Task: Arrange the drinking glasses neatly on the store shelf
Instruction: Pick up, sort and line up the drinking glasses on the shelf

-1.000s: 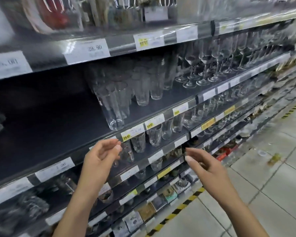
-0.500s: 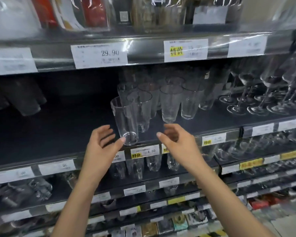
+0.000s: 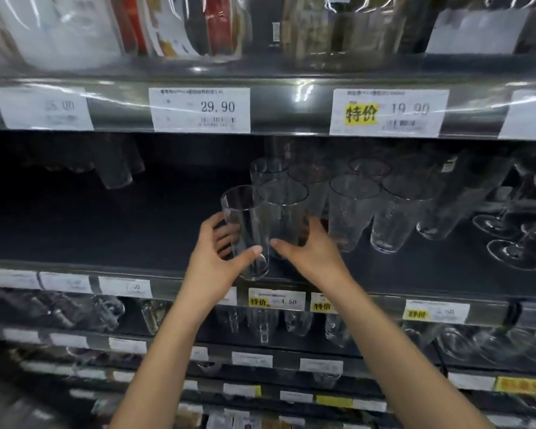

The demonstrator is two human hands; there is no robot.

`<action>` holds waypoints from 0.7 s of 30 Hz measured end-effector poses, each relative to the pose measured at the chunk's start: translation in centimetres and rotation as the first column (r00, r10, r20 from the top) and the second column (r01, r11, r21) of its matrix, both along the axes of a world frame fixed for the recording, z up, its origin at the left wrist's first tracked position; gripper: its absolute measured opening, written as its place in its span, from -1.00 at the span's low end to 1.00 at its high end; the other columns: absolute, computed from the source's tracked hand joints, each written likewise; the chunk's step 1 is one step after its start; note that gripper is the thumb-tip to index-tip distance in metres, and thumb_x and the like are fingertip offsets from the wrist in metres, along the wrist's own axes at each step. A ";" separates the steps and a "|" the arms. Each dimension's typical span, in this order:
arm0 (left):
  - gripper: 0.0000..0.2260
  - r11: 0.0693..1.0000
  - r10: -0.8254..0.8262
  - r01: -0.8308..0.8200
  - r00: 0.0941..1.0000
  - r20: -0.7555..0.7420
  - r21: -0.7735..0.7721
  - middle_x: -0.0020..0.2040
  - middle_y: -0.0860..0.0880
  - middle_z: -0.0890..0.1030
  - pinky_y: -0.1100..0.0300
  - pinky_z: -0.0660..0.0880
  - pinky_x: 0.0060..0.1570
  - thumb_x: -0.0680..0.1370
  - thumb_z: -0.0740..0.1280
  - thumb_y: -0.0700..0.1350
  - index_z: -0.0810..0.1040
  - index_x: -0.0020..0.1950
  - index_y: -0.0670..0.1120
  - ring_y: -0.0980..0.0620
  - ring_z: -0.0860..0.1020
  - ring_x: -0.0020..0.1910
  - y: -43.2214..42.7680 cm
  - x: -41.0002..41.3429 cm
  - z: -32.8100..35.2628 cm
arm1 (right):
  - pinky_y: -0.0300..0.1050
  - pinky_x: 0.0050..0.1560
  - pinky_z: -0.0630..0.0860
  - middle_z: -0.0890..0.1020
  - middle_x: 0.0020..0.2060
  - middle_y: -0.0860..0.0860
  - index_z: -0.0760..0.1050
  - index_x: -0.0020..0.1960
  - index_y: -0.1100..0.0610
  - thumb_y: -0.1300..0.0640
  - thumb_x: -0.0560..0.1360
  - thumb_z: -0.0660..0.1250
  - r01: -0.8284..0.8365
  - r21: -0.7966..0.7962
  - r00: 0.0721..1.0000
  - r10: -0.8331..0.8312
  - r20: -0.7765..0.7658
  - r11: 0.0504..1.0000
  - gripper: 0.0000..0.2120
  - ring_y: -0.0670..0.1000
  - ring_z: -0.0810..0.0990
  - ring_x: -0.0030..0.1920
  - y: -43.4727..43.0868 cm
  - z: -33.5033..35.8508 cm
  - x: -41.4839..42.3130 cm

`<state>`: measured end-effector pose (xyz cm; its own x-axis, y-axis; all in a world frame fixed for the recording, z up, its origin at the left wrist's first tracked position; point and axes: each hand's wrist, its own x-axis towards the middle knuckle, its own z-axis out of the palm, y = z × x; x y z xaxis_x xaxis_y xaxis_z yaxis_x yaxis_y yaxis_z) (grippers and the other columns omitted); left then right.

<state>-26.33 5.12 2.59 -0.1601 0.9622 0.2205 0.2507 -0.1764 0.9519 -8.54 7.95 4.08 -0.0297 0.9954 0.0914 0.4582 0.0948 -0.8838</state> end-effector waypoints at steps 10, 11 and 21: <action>-0.38 0.994 0.091 -0.095 0.993 -0.079 -0.053 0.17 0.11 0.62 0.06 0.54 0.24 0.36 0.61 -0.10 0.41 0.32 0.10 0.18 0.59 0.17 0.1 1.2 0.3 | -0.20 0.02 0.47 0.62 0.05 -0.12 0.40 0.26 0.03 -0.04 0.36 0.55 -0.046 -0.018 0.998 0.045 -0.034 0.999 -0.43 -0.05 0.61 0.10 2.6 -0.9 0.3; -0.40 0.992 0.117 -0.121 0.990 -0.075 -0.042 0.14 0.10 0.63 0.07 0.55 0.22 0.34 0.62 -0.11 0.43 0.30 0.07 0.18 0.60 0.15 -0.1 1.4 0.5 | -0.20 0.00 0.49 0.62 0.02 -0.14 0.40 0.24 0.03 -0.03 0.34 0.56 -0.051 -0.004 0.998 0.051 -0.040 0.999 -0.43 -0.06 0.62 0.07 2.6 -0.9 0.4; -0.54 0.923 0.333 -0.347 0.937 0.107 0.168 -0.05 0.02 0.58 0.18 0.57 0.01 0.41 0.56 -0.20 0.41 0.18 0.04 0.05 0.67 -0.04 -5.7 2.0 2.5 | -0.45 -0.19 0.47 0.62 -0.03 -0.24 0.41 0.16 -0.21 -0.01 0.36 0.54 -0.362 0.071 0.900 0.368 -0.235 0.930 -0.53 -0.33 0.60 -0.07 -0.3 1.3 1.5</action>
<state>-24.32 -0.57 5.07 -0.4936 0.7916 0.3602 0.2552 -0.2641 0.9301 -7.06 7.60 5.38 -0.3642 0.9164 0.1662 0.1614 0.2378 -0.9578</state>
